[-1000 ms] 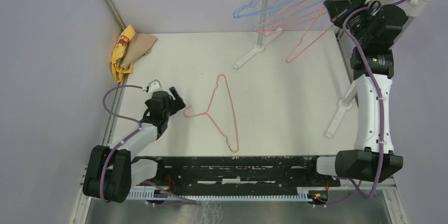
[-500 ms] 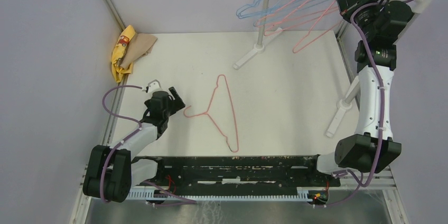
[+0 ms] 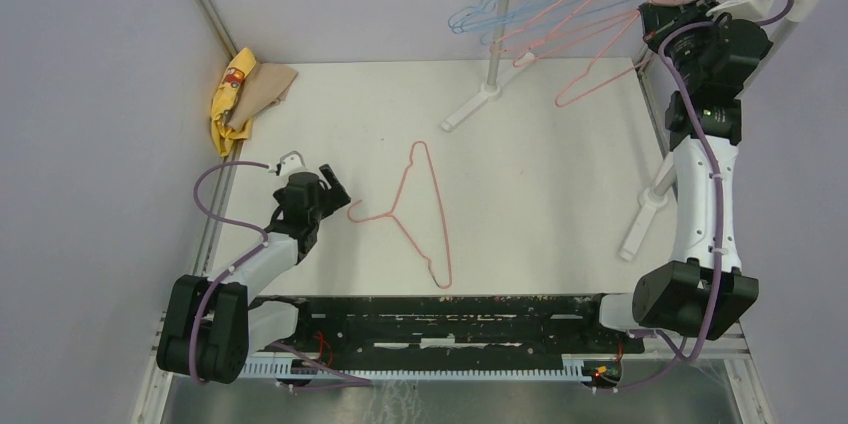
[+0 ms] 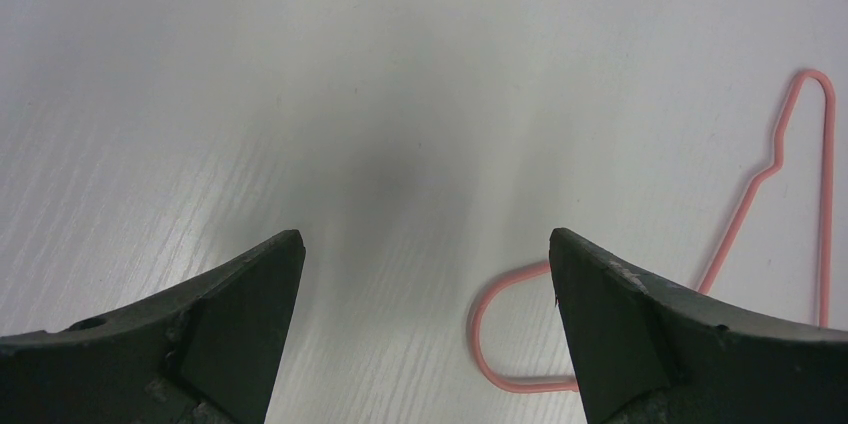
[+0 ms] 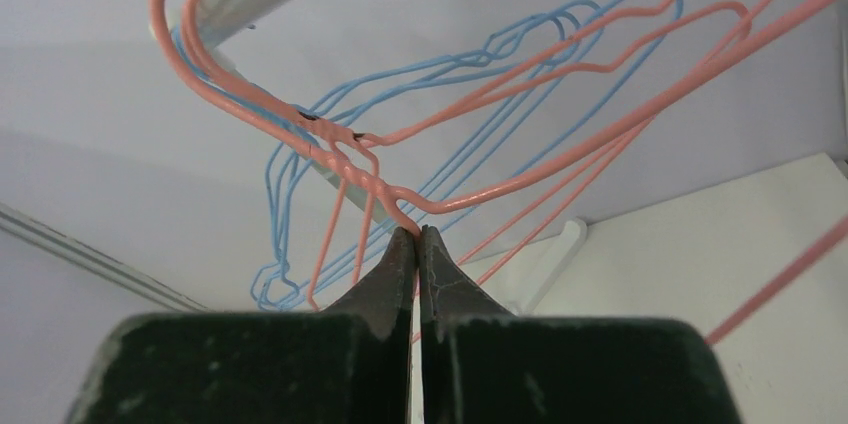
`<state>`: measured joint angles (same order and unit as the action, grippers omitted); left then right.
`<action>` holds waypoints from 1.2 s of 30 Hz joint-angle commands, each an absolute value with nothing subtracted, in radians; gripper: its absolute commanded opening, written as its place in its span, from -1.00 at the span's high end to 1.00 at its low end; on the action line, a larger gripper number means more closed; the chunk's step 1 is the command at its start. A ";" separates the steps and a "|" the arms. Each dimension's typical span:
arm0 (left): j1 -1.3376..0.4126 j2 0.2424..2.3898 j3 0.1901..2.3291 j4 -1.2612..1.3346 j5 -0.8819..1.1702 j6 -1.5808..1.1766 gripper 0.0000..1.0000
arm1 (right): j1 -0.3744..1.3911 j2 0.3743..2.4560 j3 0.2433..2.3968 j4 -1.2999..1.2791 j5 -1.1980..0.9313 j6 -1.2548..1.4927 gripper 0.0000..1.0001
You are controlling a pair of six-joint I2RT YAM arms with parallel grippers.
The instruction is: Organize the hangers
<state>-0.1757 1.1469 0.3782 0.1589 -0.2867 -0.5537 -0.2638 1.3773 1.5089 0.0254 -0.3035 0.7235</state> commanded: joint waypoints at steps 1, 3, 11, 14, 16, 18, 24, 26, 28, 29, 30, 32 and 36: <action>-0.171 1.134 0.400 0.193 -0.301 -0.521 -0.98 | -0.270 1.360 1.462 -0.052 -0.263 0.709 0.99; -0.171 1.134 0.400 0.193 -0.300 -0.523 -0.98 | -0.270 1.351 1.452 -0.053 -0.252 0.708 0.99; -0.171 1.136 0.399 0.199 -0.294 -0.526 -0.98 | -0.269 1.317 1.444 -0.069 -0.242 0.697 0.19; -0.170 1.135 0.397 0.199 -0.292 -0.525 -0.98 | -0.268 1.265 1.424 -0.077 -0.211 0.691 -0.03; -0.170 1.134 0.397 0.199 -0.291 -0.525 -0.98 | -0.268 1.227 1.426 -0.109 -0.187 0.678 -0.12; -0.172 1.133 0.398 0.199 -0.289 -0.525 -0.98 | -0.265 1.182 1.421 -0.133 -0.169 0.669 -0.18; -0.172 1.136 0.397 0.200 -0.278 -0.526 -0.98 | -0.199 1.034 1.406 -0.192 -0.177 0.606 -0.28; -0.171 1.143 0.397 0.203 -0.275 -0.528 -0.98 | -0.125 1.018 1.422 -0.247 -0.201 0.559 -0.27; -0.171 1.152 0.399 0.206 -0.271 -0.529 -0.98 | -0.006 1.017 1.435 -0.307 -0.192 0.484 -0.25; -0.171 1.158 0.400 0.208 -0.270 -0.530 -0.98 | 0.067 1.018 1.429 -0.330 -0.173 0.452 -0.24; -0.171 1.165 0.401 0.208 -0.268 -0.531 -0.98 | 0.152 1.022 1.420 -0.347 -0.146 0.422 -0.23; -0.170 1.178 0.405 0.210 -0.261 -0.531 -0.98 | 0.309 1.047 1.399 -0.391 -0.083 0.364 -0.21; -0.170 1.191 0.414 0.199 -0.261 -0.528 -0.98 | 0.612 1.146 1.350 -0.421 0.077 0.268 -0.19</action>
